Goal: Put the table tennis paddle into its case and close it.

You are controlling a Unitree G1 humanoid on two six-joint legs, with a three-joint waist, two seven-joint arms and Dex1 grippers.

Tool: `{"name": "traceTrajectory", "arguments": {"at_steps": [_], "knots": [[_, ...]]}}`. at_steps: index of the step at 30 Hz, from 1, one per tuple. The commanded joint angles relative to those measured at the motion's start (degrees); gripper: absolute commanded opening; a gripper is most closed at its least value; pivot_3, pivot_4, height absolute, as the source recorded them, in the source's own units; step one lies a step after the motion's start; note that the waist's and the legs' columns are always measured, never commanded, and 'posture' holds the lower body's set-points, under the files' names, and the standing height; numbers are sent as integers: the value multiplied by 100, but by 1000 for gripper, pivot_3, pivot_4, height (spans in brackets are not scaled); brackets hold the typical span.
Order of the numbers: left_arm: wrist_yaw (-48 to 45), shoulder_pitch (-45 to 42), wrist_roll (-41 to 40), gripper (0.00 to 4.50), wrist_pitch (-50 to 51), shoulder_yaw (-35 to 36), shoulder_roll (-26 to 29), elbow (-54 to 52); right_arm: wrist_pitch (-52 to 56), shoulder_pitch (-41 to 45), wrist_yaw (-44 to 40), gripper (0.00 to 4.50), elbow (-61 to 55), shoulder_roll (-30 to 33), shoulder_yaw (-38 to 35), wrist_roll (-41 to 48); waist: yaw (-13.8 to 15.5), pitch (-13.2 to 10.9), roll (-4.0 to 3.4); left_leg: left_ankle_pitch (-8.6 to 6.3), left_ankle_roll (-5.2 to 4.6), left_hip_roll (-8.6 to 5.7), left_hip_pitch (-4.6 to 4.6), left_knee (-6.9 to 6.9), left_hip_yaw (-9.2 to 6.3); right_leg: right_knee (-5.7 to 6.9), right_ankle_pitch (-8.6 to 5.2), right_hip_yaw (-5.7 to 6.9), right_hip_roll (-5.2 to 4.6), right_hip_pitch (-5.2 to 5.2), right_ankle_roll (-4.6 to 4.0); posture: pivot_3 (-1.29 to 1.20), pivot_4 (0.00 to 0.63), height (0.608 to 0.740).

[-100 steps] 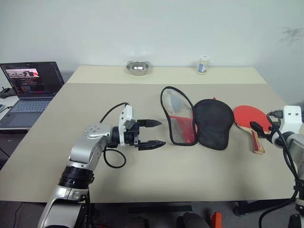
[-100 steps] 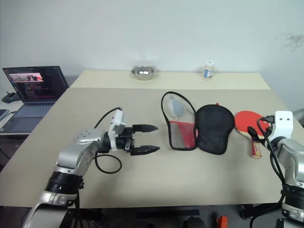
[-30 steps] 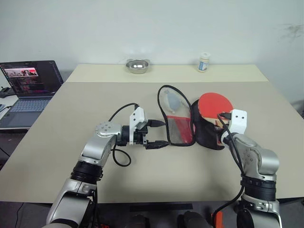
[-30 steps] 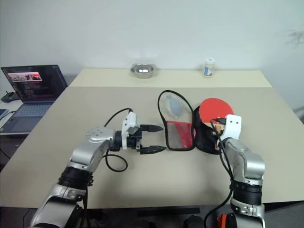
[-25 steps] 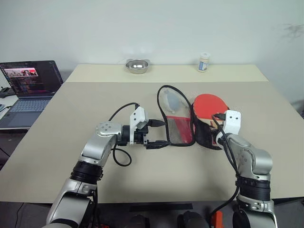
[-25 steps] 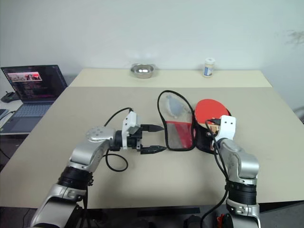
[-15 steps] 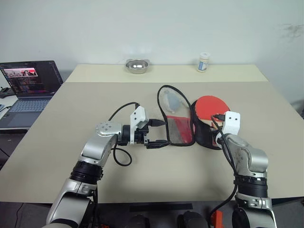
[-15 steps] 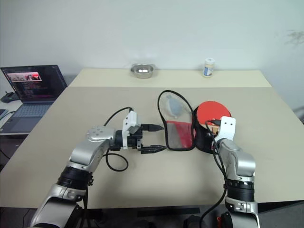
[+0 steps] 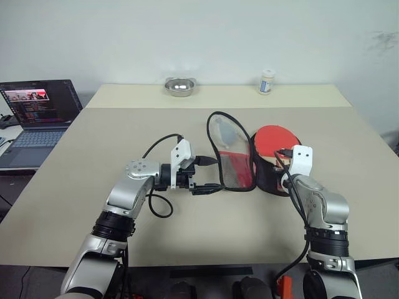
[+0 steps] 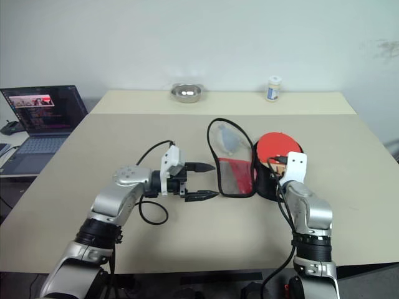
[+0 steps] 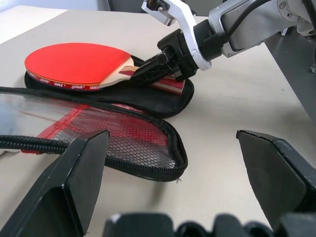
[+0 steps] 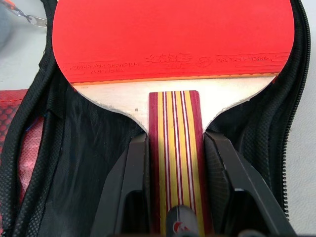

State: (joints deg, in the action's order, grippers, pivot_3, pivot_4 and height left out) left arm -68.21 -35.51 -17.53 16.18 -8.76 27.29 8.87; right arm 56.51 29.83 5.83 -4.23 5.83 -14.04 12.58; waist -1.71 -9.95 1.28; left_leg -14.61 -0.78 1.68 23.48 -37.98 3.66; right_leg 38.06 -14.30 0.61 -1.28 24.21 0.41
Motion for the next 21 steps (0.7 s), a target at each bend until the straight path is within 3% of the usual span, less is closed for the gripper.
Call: {"name": "traceTrajectory", "arguments": {"at_steps": [1, 8, 15, 21], "knots": [[-29, 0, 2, 4500, -156, 20, 4, -47, -95, 42, 31, 2094, -250, -45, -21, 13, 0, 0, 0, 0, 0, 0, 0, 0, 0, 0, 0, 0, 0, 0, 0, 0, 150, 740], [-27, 30, -3, 4500, -177, 18, 17, -57, 27, -28, -89, 4477, -911, 45, 352, -37, 0, 0, 0, 0, 0, 0, 0, 0, 0, 1, 0, 0, 0, 0, 0, 0, 150, 740], [-11, 185, -82, 4500, -83, 185, 214, -151, 786, -489, -835, 4477, -2347, 874, 440, 324, 4, 0, 0, 0, 0, -2, 1, 0, -4, -3, 0, 4, 0, -2, 1, 0, 150, 740], [15, 337, -23, 4500, -142, 365, 550, 120, 561, -1201, -3068, 4477, -3205, 2447, 243, 1549, 6, -1, 2, -1, -1, -1, 0, -1, -9, -6, -1, 9, 2, -4, 2, 0, 150, 740]]}}
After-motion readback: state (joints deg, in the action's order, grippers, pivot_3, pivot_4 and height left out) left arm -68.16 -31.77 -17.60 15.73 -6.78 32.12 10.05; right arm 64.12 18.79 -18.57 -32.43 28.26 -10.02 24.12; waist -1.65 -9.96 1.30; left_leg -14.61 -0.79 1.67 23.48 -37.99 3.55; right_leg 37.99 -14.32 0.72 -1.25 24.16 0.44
